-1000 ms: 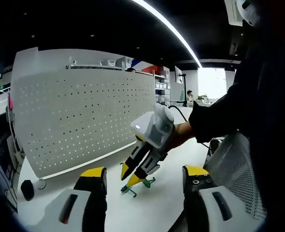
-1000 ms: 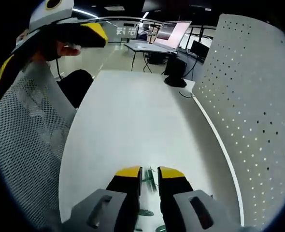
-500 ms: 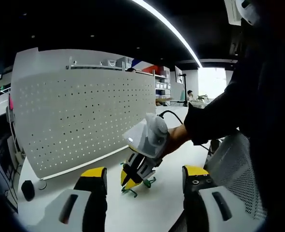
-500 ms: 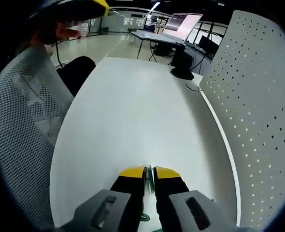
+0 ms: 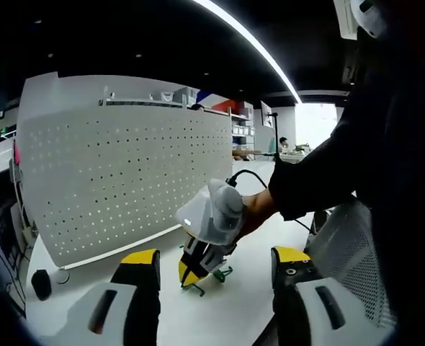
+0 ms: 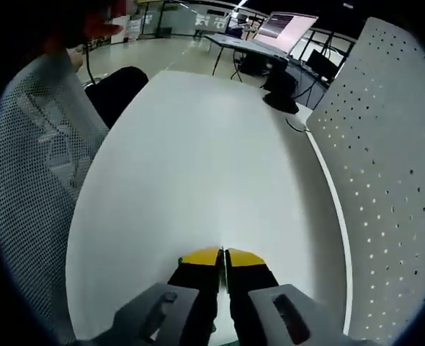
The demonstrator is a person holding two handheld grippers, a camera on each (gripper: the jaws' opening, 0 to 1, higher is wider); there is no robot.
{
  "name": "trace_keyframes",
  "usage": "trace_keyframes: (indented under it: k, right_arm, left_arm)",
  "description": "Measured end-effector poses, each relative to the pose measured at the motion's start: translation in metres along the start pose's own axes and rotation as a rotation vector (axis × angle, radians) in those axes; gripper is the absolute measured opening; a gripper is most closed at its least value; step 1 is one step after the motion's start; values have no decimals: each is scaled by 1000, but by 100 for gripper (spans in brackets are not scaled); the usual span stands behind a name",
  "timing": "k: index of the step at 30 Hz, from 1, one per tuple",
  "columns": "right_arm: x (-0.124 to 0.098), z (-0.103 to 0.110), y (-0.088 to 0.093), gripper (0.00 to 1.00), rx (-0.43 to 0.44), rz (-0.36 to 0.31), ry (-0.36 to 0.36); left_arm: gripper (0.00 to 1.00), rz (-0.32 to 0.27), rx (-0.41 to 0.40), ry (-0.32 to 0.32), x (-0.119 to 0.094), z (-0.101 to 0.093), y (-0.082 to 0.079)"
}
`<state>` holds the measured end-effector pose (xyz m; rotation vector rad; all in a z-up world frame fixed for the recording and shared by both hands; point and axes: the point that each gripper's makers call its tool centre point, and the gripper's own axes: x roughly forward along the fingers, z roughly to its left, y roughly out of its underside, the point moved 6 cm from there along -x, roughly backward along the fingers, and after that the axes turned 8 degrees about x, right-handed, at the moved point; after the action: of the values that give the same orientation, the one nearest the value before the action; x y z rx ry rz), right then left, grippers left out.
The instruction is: Insert the hook assembly into the mounting plate slot until the hook locks in place.
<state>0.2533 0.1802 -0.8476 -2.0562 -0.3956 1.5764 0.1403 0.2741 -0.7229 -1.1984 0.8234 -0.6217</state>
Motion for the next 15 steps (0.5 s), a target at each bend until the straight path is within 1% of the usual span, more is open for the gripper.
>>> trace_keyframes:
  k: [7, 15]
  right_arm:
    - [-1, -1, 1, 0, -2, 12, 3]
    - [-14, -8, 0, 0, 44, -13, 33]
  left_arm:
    - [64, 4, -1, 9, 1, -1, 1]
    - [64, 14, -1, 17, 2, -2, 2]
